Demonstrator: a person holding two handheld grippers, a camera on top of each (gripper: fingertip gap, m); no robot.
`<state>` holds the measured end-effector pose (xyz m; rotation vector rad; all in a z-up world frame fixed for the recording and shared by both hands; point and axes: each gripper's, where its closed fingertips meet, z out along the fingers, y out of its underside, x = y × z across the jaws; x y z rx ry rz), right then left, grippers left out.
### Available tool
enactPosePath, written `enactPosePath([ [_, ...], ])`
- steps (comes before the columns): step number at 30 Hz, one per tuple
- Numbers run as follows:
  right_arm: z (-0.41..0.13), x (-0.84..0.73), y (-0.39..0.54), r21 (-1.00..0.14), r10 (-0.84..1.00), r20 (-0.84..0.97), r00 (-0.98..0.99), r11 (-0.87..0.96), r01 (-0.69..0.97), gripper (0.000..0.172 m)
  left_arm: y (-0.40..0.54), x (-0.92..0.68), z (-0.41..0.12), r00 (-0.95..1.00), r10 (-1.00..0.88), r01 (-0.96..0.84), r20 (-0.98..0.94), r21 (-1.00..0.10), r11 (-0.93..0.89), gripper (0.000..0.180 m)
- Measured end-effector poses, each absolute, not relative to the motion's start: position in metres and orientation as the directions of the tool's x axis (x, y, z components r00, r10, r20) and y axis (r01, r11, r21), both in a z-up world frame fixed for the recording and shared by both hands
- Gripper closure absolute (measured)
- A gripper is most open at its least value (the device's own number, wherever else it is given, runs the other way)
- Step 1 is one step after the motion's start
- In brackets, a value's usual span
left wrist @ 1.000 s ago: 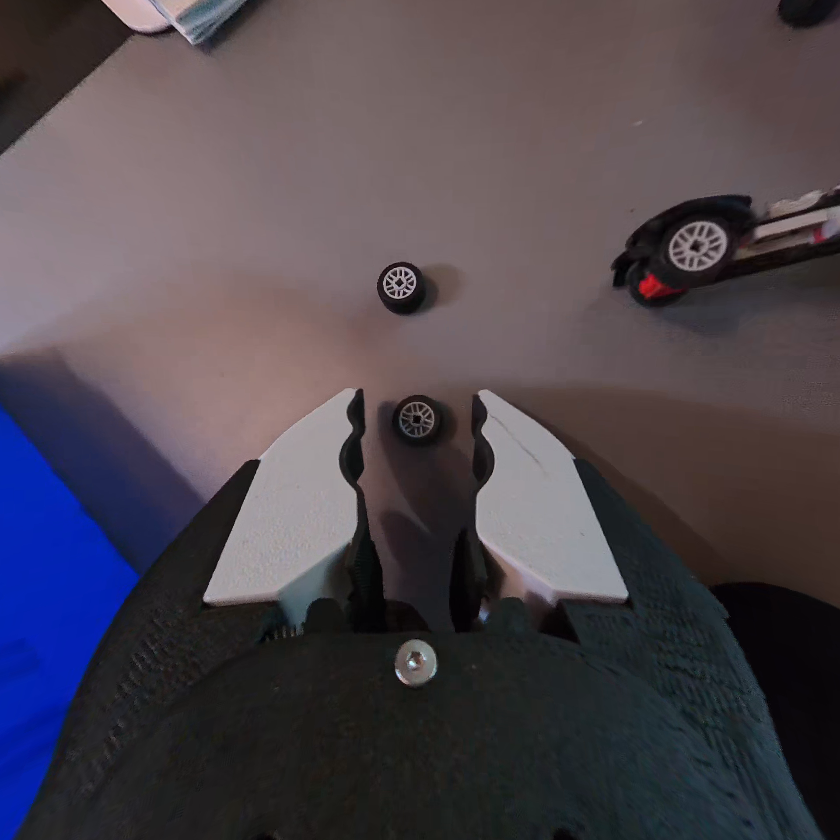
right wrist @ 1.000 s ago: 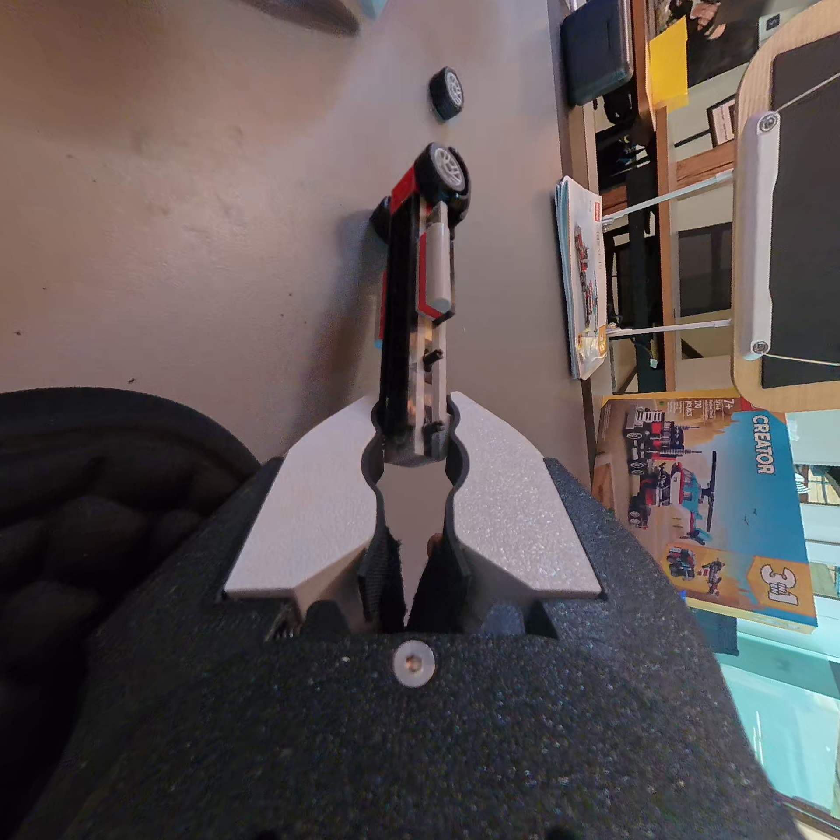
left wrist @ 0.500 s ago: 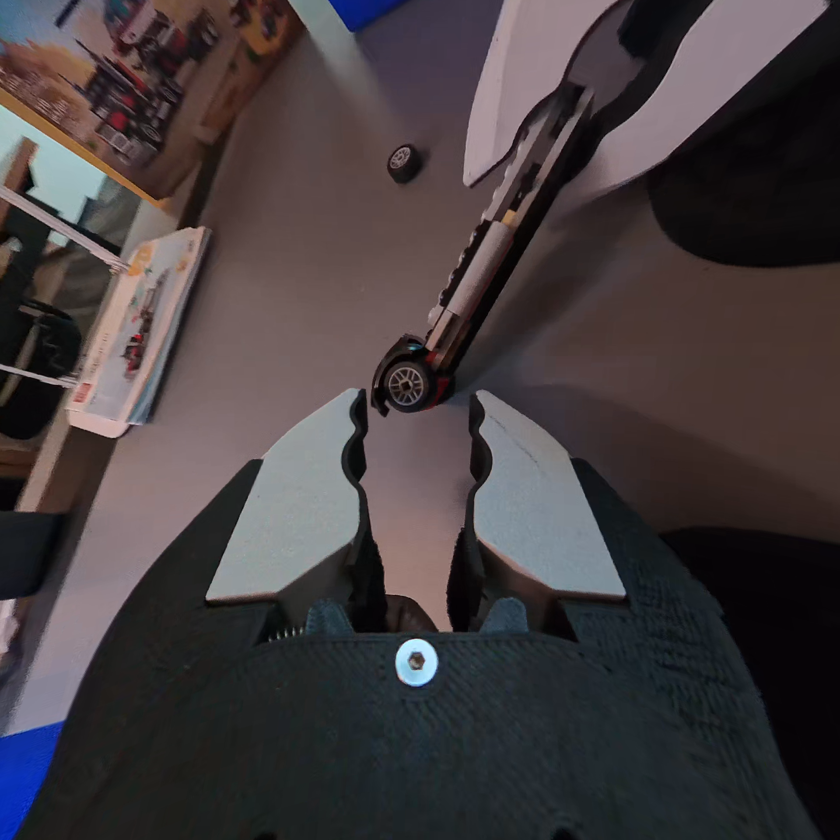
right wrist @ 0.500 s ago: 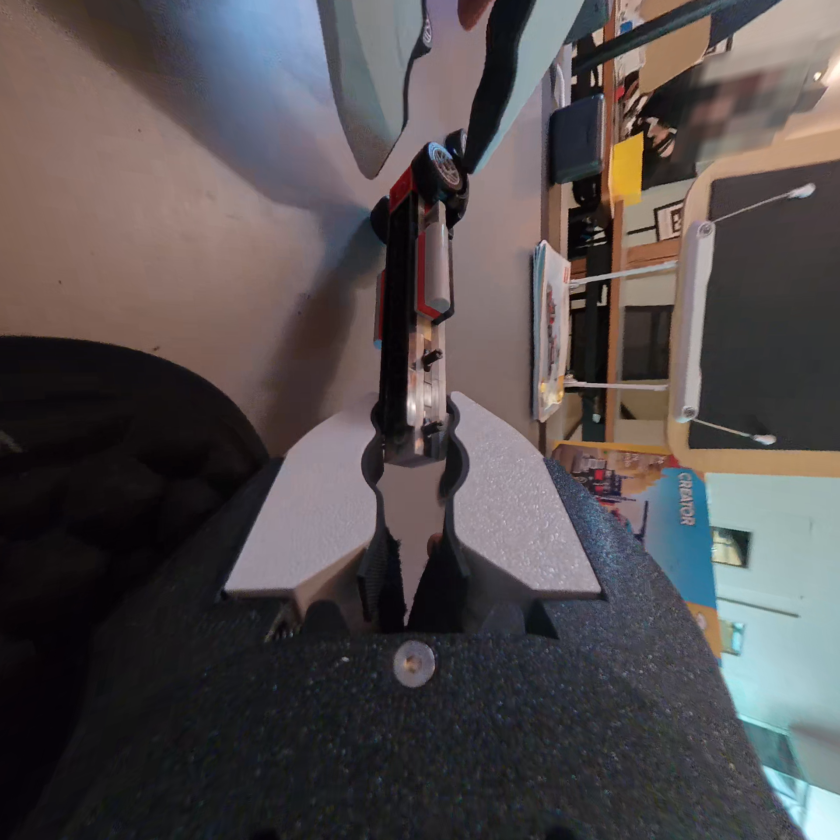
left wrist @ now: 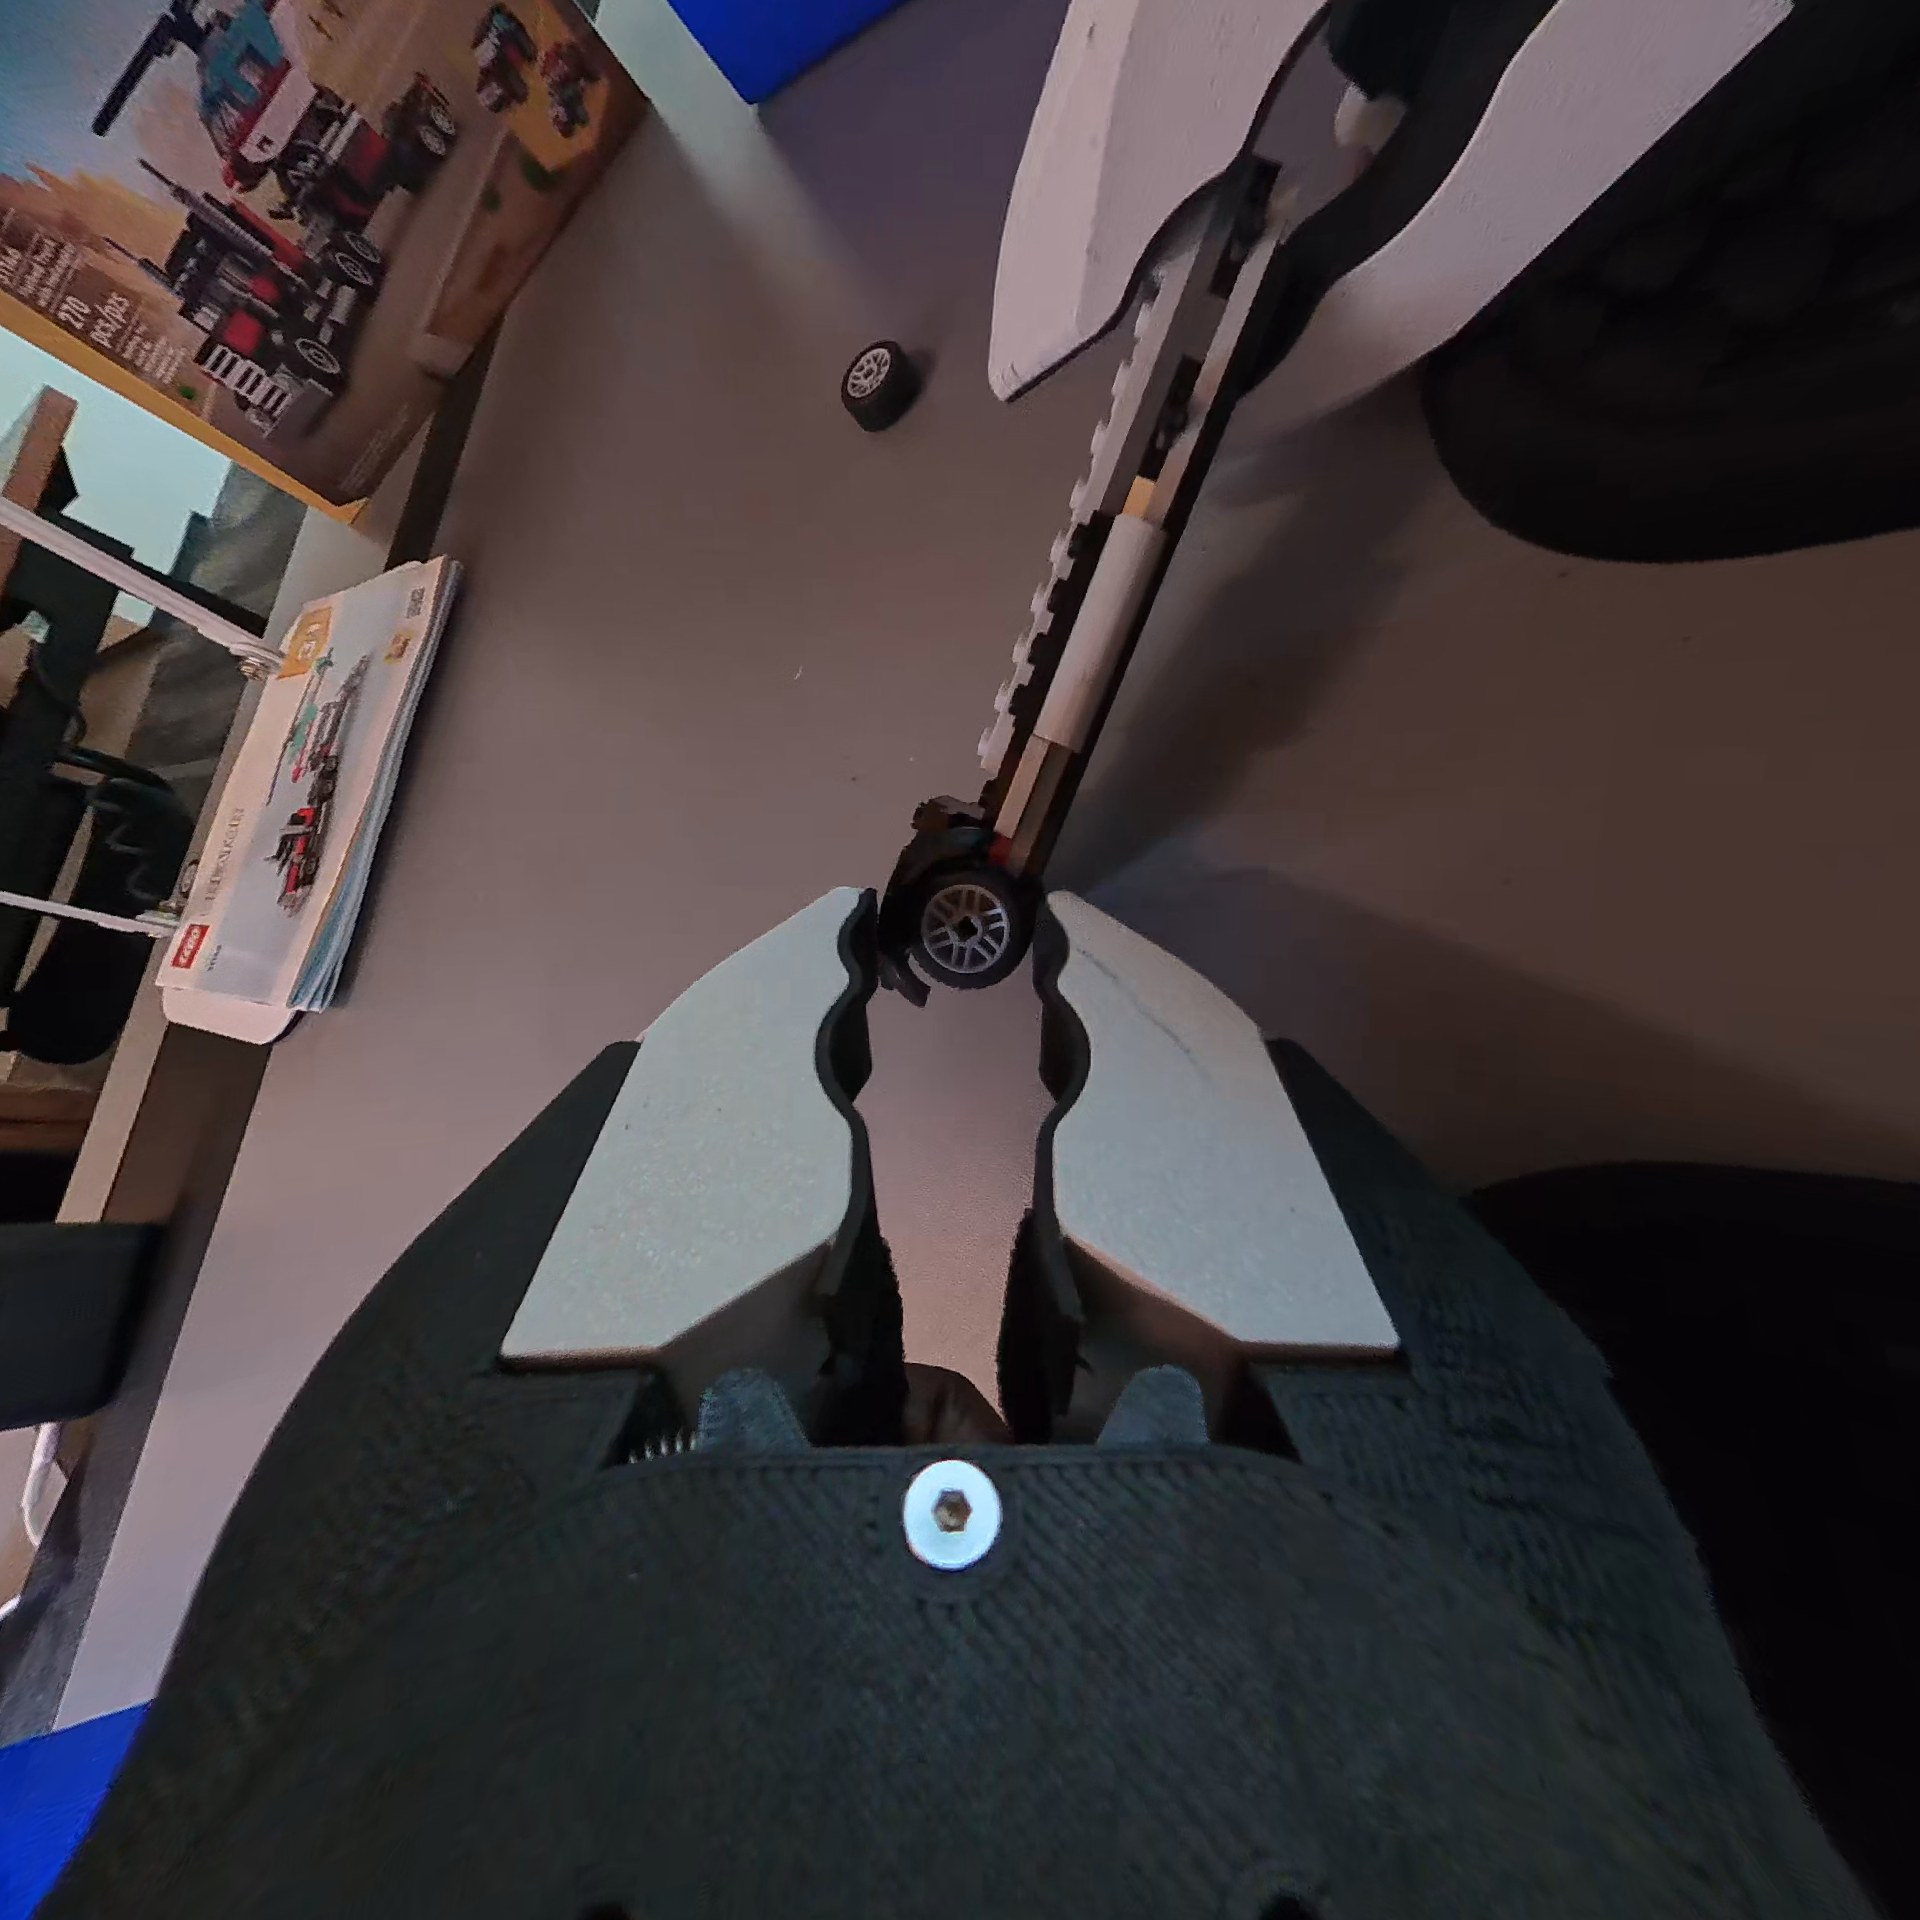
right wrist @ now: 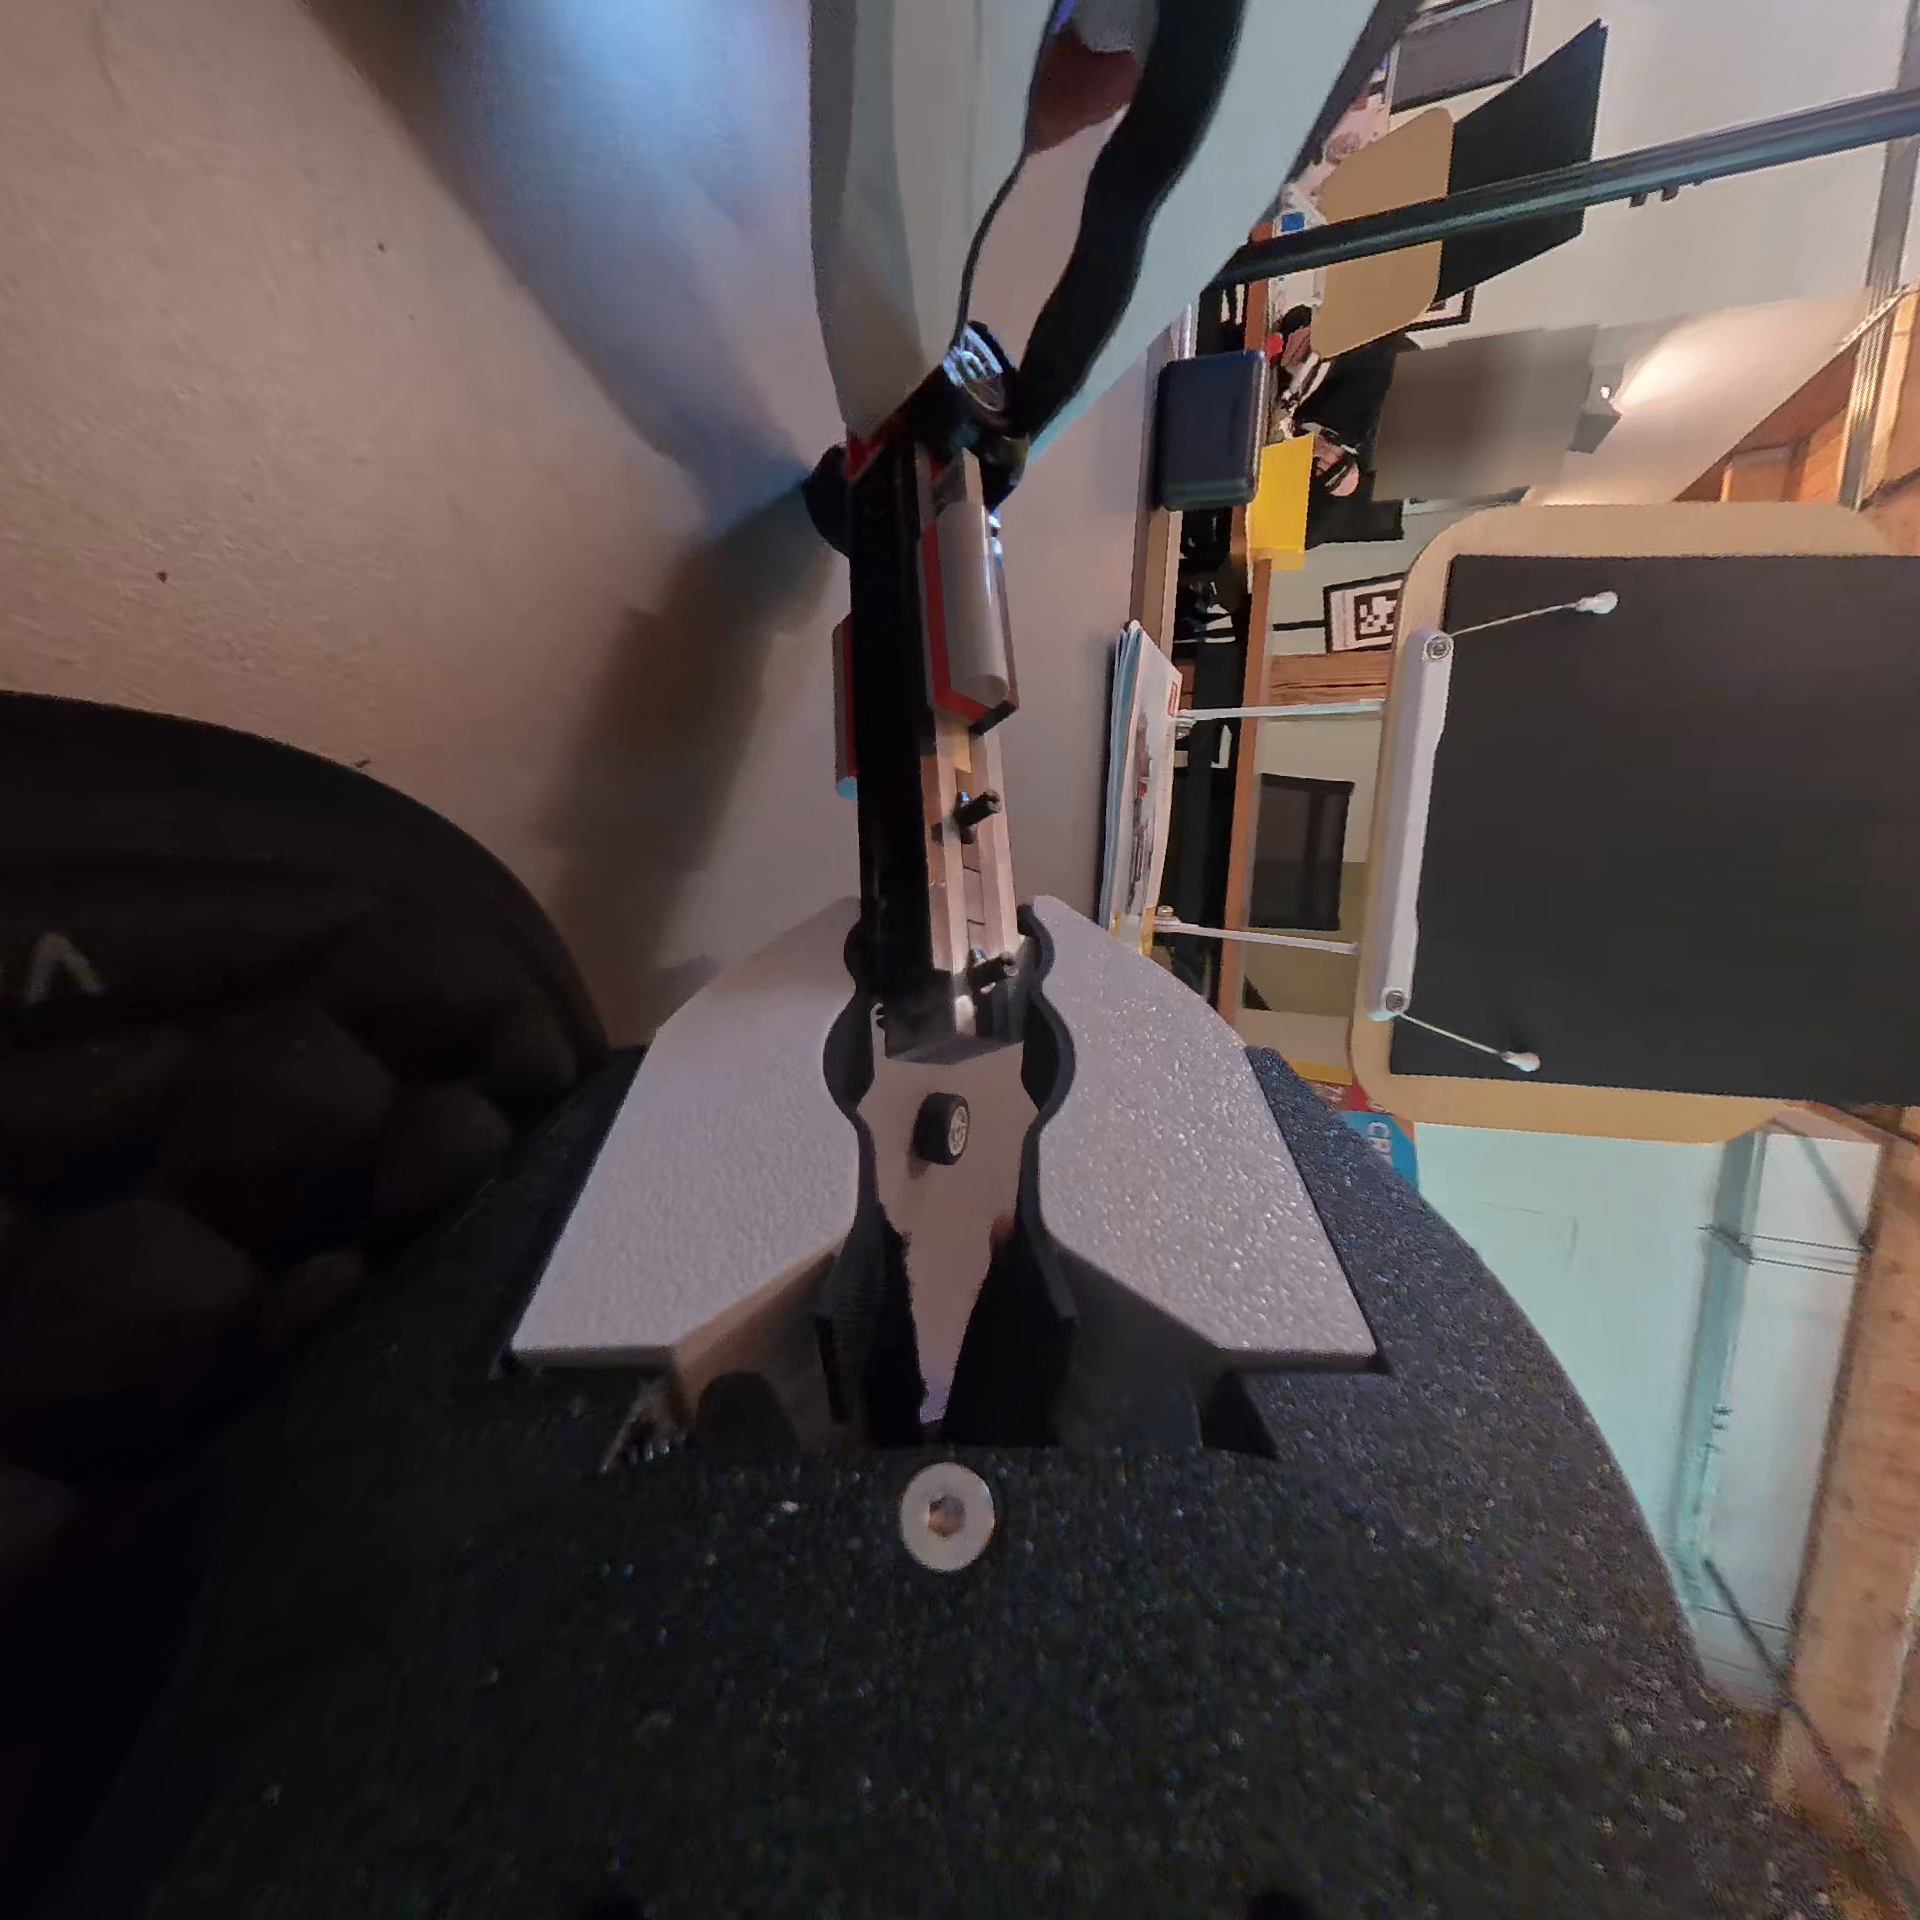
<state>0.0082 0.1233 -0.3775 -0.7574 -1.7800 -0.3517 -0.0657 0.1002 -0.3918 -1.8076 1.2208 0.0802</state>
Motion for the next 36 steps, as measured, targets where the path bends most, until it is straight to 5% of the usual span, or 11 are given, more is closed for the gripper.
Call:
enactPosePath([
  [3,-0.378,0.008,0.122,-0.308,0.471,0.875,-0.116,0.725,0.616,0.143,0.1,-0.066,-0.393,0.493,-0.701,-0.769,-0.515,-0.634,-0.075,0.152],
  [7,-0.37,0.008,0.114,-0.692,0.787,0.617,-0.014,0.551,0.467,0.093,0.098,-0.065,-0.394,0.473,-0.708,-0.781,-0.525,-0.621,-0.061,0.15],
  [9,-0.363,0.011,0.113,-0.779,0.85,0.527,-0.004,0.484,0.399,0.07,0.095,-0.064,-0.397,0.475,-0.73,-0.771,-0.491,-0.632,-0.077,0.146],
  [13,-0.326,0.019,0.114,-0.89,0.893,0.442,0.091,0.423,0.171,0.061,0.093,-0.057,-0.379,0.532,-0.736,-0.673,-0.419,-0.737,-0.067,0.13],
  [15,-0.307,0.025,0.117,-0.926,0.914,0.377,0.147,0.375,0.044,0.053,0.096,-0.058,-0.36,0.603,-0.708,-0.567,-0.368,-0.822,-0.056,0.119],
  [20,-0.25,0.053,0.125,-0.903,0.962,0.147,0.231,0.225,-0.365,0.03,0.101,-0.062,-0.284,0.76,-0.635,-0.084,-0.136,-0.99,0.112,0.048],
  [23,-0.228,0.074,0.127,-0.824,0.974,0.052,0.219,0.166,-0.542,0.025,0.088,-0.07,-0.242,0.763,-0.641,0.151,-0.083,-0.941,0.301,0.041],
  [36,-0.234,0.072,0.127,-0.828,0.962,0.132,0.237,0.238,-0.507,0.045,0.086,-0.044,-0.275,0.685,-0.677,-0.089,-0.27,-0.953,0.29,0.038],
])
